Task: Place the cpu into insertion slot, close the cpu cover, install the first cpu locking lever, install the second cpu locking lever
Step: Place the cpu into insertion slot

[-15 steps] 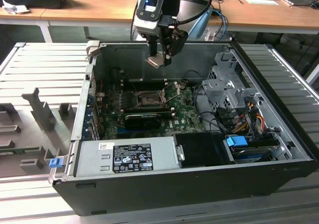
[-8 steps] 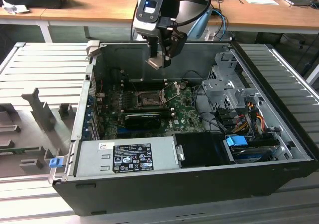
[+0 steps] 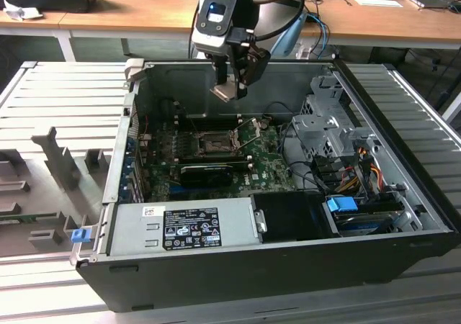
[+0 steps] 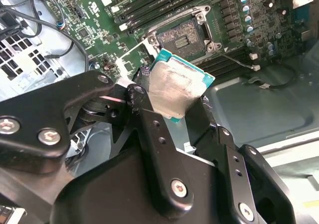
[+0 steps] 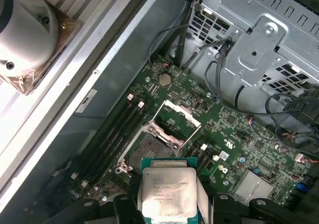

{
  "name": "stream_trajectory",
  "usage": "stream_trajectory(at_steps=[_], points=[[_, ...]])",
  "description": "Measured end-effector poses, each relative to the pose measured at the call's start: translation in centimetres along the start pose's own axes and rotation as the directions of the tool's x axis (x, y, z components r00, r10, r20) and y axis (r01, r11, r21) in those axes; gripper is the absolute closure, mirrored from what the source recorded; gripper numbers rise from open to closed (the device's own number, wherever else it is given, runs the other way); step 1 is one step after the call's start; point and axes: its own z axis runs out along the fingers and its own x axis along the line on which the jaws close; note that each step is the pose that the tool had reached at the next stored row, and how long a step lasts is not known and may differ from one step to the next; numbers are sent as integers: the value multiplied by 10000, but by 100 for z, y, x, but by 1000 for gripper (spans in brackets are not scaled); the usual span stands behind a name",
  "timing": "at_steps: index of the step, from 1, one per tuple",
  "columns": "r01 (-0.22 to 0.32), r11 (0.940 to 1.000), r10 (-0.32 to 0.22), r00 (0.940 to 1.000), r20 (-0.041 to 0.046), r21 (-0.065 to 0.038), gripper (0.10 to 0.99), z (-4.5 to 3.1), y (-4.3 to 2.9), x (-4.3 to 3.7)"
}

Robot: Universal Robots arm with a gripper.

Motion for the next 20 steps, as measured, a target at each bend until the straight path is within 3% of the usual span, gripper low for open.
stream_trajectory(at_steps=[20], points=[[-315, 9995, 315, 9995, 31, -4, 561, 70, -6, -2]])
